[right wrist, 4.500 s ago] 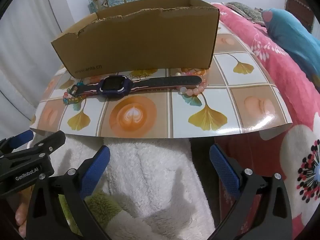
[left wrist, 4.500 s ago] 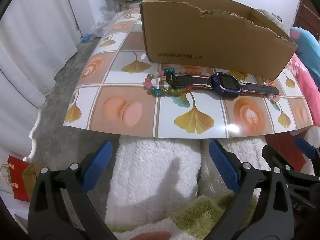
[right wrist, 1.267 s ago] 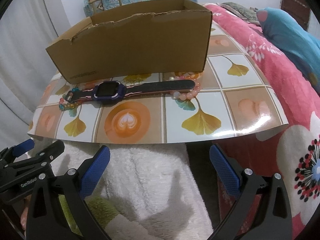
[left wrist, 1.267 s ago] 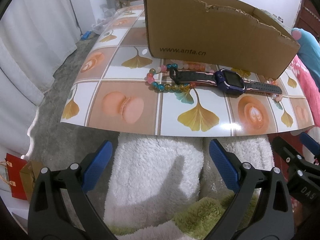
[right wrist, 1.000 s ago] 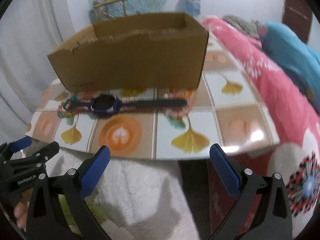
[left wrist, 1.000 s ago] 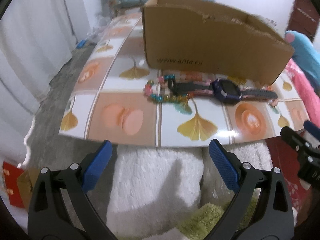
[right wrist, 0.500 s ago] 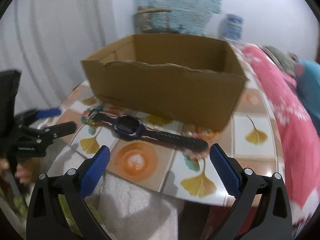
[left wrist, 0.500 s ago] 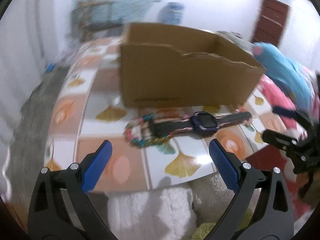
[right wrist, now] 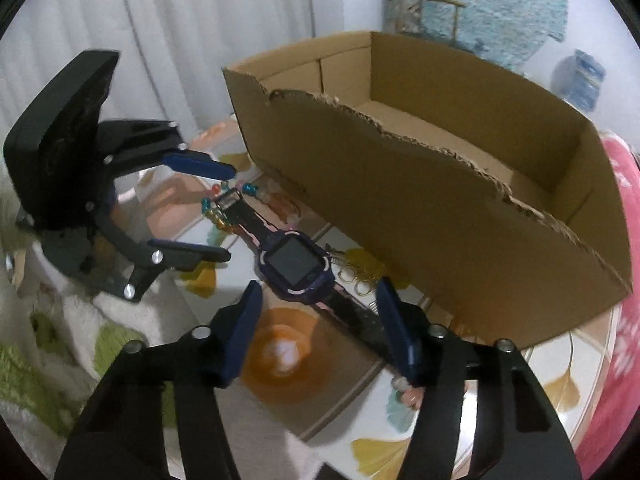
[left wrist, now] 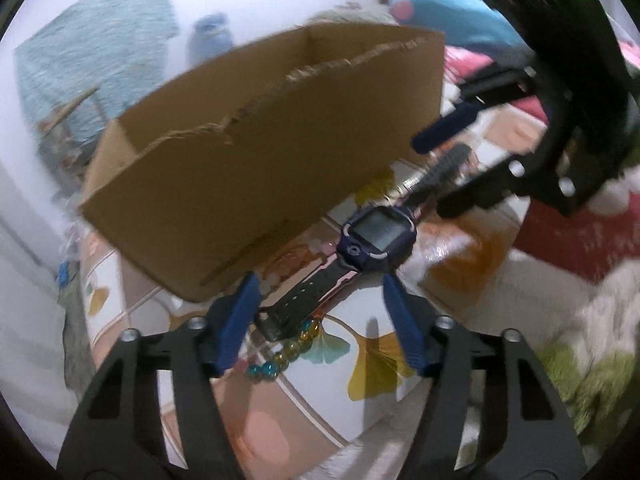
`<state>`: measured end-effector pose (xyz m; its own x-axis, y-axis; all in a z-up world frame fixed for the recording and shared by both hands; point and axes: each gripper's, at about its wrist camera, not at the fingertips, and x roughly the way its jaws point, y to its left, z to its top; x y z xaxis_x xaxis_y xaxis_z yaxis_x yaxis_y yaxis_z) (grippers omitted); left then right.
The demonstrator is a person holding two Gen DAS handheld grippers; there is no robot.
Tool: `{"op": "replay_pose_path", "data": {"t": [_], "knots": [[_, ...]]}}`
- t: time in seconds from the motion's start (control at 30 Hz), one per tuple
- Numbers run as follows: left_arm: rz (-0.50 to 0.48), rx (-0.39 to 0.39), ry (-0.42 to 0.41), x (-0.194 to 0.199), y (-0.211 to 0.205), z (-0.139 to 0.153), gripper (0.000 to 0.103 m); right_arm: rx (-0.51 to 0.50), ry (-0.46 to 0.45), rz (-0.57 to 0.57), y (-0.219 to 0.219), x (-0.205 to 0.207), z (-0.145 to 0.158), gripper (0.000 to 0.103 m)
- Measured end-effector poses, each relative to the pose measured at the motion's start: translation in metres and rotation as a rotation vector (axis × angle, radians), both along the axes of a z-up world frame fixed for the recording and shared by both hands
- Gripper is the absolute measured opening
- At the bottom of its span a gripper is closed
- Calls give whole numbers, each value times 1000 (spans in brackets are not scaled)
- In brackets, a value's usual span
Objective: Organize jewelry
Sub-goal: 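Grasp the black smartwatch strap with the left gripper while the right gripper grasps the watch face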
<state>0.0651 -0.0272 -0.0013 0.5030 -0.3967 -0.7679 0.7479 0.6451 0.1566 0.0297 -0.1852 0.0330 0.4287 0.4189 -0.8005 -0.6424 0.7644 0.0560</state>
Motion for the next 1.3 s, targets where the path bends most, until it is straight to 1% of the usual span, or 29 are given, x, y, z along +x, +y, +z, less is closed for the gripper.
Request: {"op": "replay_pose_path", "data": {"t": [0.07,0.17,0.4,0.47,0.53,0.6,0.67,0.73,0.8,0.93,1.13,1.2,1.23,1.3], "knots": [[-51,34,6,4,-1,-2,48,-12,6,32,2,3,-1,49],[-118,68,14,10,-3,0,46,-33,20,90,5,3,-3,48],[-264,121,92,33,-4,0,45,-75,44,179,4,8,-7,46],[-293,132,109,44,-8,1,42,-86,53,207,5,10,-8,44],[-304,133,131,50,-8,1,41,-103,58,229,8,14,-10,43],[-311,122,169,61,-8,3,39,-117,66,250,12,16,-13,41],[-319,137,167,69,-8,2,35,-132,70,264,12,17,-15,40],[-332,153,171,75,-8,1,33,-138,79,274,11,19,-16,39],[-347,150,184,79,-7,2,30,-148,86,286,11,21,-18,38],[-362,156,189,86,-11,5,29,-166,100,306,11,24,-21,37],[-364,153,212,95,-14,9,29,-171,115,307,11,30,-22,36],[-363,153,220,105,-15,10,29,-173,116,307,15,33,-21,36],[-362,151,222,96,-12,8,29,-173,116,307,15,33,-21,36],[-366,155,228,98,-11,9,29,-173,117,305,16,34,-21,34]]}}
